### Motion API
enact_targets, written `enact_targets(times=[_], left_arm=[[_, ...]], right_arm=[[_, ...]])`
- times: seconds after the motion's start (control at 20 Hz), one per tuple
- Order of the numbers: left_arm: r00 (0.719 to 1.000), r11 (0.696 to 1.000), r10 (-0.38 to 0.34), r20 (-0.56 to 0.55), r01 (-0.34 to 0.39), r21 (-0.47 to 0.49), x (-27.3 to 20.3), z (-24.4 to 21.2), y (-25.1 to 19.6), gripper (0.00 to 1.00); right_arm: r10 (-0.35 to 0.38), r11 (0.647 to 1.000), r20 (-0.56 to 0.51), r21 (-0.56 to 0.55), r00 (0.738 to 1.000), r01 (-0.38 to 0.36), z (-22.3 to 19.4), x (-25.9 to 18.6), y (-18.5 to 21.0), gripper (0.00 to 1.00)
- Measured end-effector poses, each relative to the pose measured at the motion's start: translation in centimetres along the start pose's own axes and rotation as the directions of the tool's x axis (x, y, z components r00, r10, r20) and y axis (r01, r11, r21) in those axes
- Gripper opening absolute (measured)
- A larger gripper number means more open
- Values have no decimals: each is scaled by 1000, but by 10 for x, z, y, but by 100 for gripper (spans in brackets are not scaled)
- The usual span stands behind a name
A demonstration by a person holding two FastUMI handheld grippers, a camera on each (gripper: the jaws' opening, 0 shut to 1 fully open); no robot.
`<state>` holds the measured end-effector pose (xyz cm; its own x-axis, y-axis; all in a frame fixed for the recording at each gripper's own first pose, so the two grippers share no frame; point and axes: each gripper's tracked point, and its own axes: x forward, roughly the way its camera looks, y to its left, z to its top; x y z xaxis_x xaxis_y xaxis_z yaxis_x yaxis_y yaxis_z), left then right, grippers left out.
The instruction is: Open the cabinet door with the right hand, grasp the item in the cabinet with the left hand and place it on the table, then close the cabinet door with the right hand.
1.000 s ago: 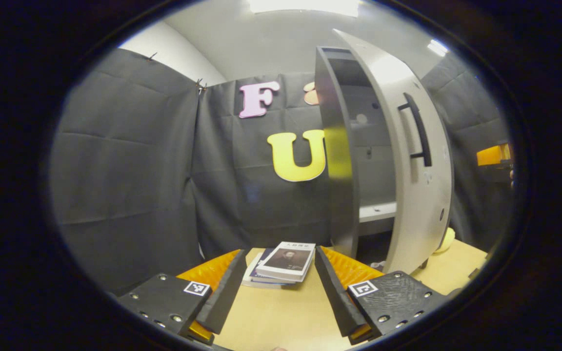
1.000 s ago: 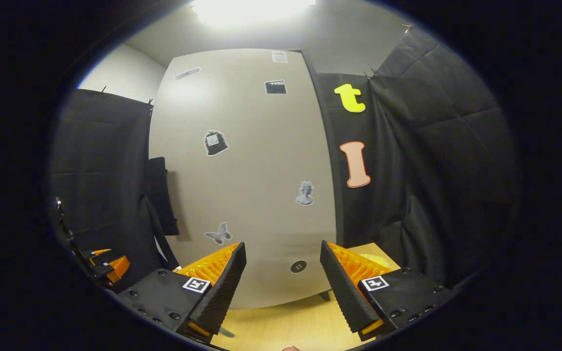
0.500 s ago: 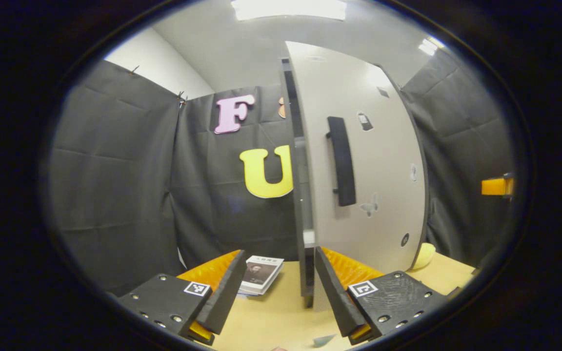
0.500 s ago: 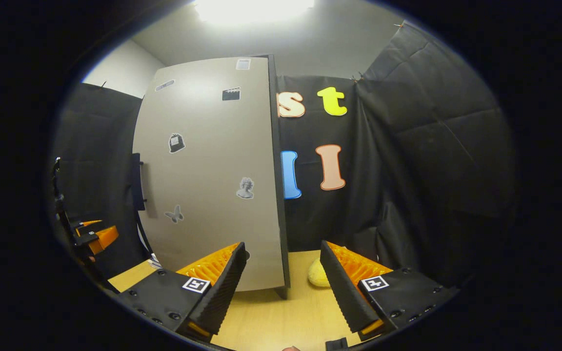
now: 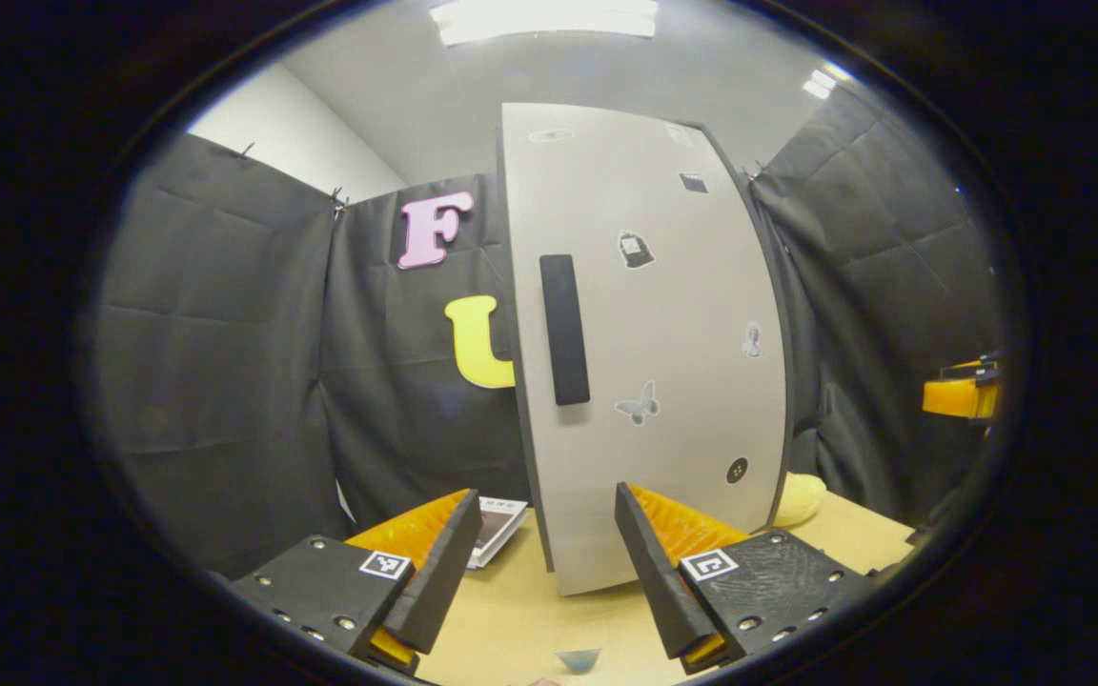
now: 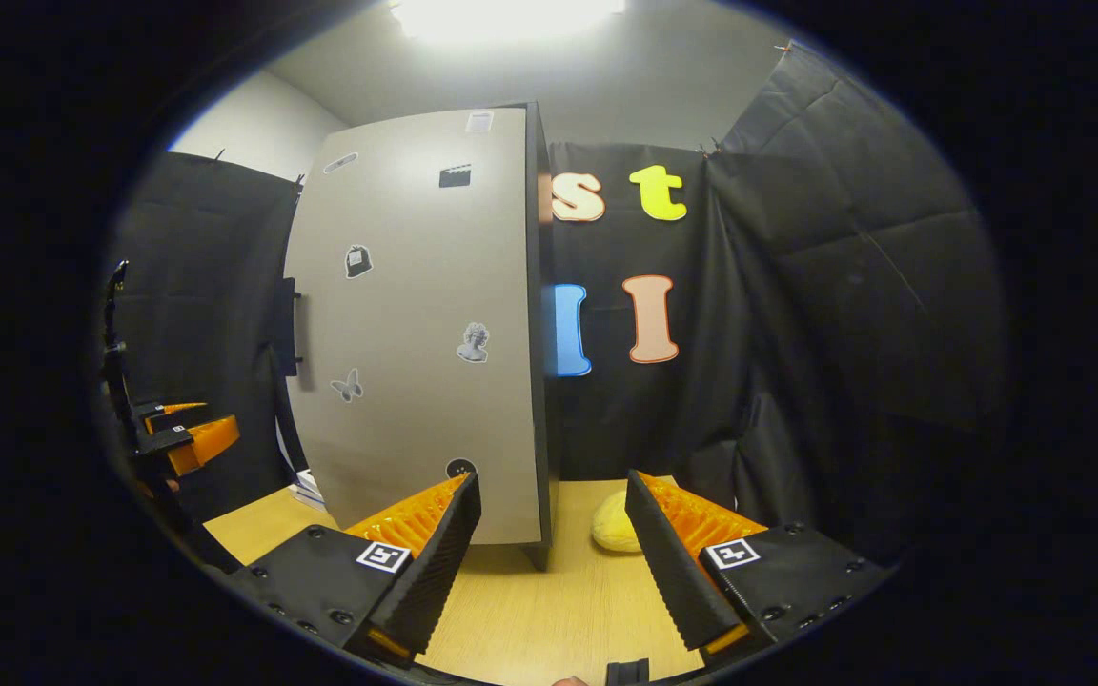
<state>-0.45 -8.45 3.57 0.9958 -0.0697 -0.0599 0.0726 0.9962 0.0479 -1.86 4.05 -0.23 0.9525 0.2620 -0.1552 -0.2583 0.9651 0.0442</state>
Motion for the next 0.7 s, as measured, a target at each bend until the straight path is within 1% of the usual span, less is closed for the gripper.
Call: enact_targets(times=[0.1,0.15,0.25,0.35,0.4,0.45,0.5,0.55,0.6,0.7], left_arm=[[1000,1000,9,3,-9,7,1,3,11,85],[1000,1000,13,5,-13,0,2,4,17,85],[1000,1000,23,14,-23,-15,3,6,29,85],[999,999,34,19,-34,-13,4,7,41,85],[999,999,40,24,-40,-8,4,8,48,87],[999,999,46,29,-46,-1,4,10,53,85],[998,999,50,33,-50,4,3,10,57,85],[998,999,50,36,-50,6,4,11,59,87],[998,999,50,37,-50,7,4,9,62,85],[998,999,53,37,-53,1,5,7,68,85]], right_arm=[[-4,1000,15,14,1000,4,6,-4,5,96],[0,1000,24,14,1000,-1,9,-4,9,96],[-18,1000,39,9,999,18,13,-5,12,96],[-16,1000,53,15,998,15,17,-5,21,96],[-15,1000,56,15,998,15,19,-1,26,96],[-19,1000,60,12,998,18,20,0,29,96],[-21,1000,64,9,998,20,21,1,32,96],[-23,1000,69,7,997,22,23,2,35,96],[-23,1000,73,7,997,23,24,2,38,96],[-25,1000,79,9,997,24,25,2,42,96]])
